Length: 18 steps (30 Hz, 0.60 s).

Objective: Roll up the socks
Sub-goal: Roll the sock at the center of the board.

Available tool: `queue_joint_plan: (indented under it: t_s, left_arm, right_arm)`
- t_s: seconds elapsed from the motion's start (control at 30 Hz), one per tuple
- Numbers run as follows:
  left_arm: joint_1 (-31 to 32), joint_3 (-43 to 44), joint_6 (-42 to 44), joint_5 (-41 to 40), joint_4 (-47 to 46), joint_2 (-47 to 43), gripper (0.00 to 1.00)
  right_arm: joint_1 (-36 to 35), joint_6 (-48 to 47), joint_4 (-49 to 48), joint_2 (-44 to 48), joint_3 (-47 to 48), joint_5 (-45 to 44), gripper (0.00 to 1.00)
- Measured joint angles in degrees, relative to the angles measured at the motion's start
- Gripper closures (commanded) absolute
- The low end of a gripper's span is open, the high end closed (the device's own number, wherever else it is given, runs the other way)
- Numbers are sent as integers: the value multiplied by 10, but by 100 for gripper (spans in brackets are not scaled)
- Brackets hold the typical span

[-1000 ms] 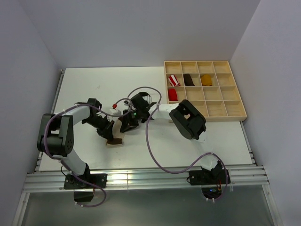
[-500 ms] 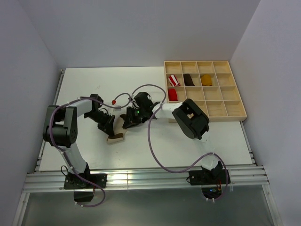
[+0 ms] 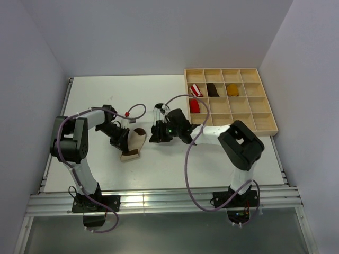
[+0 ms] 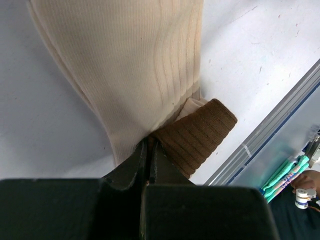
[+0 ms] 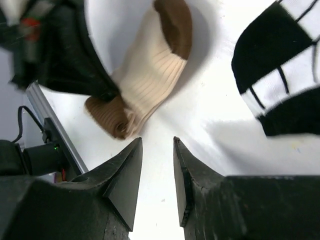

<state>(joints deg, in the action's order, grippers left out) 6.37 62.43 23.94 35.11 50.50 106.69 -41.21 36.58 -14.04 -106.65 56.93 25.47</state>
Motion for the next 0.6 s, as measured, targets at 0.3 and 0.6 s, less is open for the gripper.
queue_joint_plan:
  t_s: [0.3,0.6]
  left_arm:
    - [0,18,-10,-4,17,16,100]
    - [0,44,-4,-3,47,41,100]
  right_arm:
    - [-109,-163,-13,112,-38,-173,52]
    - [-269,-362,23,42,30,-307,44]
